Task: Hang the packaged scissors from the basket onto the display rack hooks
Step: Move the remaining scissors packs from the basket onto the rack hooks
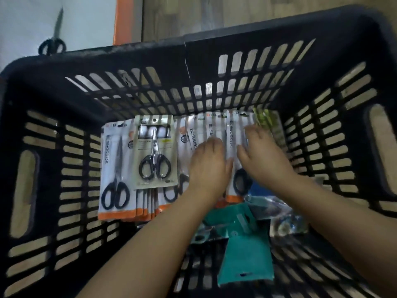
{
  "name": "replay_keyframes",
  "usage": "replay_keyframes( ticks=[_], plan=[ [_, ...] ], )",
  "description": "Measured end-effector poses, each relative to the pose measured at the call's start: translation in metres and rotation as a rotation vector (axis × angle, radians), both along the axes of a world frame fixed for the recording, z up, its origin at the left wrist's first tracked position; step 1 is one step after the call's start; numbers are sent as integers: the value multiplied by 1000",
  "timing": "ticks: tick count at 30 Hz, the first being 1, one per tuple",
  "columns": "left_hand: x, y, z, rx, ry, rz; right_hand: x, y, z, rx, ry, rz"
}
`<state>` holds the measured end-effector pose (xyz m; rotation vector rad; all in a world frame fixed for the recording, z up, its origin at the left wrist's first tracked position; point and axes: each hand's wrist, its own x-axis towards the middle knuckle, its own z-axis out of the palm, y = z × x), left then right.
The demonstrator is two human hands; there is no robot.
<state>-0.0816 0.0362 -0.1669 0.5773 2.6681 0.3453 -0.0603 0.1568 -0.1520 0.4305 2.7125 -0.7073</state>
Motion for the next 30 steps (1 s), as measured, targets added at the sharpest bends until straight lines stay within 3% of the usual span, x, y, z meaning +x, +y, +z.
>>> replay_keyframes(
  ticks=[5, 9, 14, 19, 24, 30],
  plan=[
    [4, 18, -20, 125, 125, 224, -4, -6, -29, 120, 33, 33],
    [-9, 16, -27, 202, 45, 357, -4, -5, -39, 181, -34, 54],
    [-26, 12, -22, 271, -146, 417, -3, -5, -37, 63, -219, 77],
    [-37, -12, -5, 254, -220, 421, 6, -4, -21, 5, -211, 154],
    [-34, -32, -6, 315, -279, 453, 3, -6, -20, -88, -91, 57],
    [-34, -38, -6, 376, -323, 501, 0, -4, -23, -87, -140, -112]
  ],
)
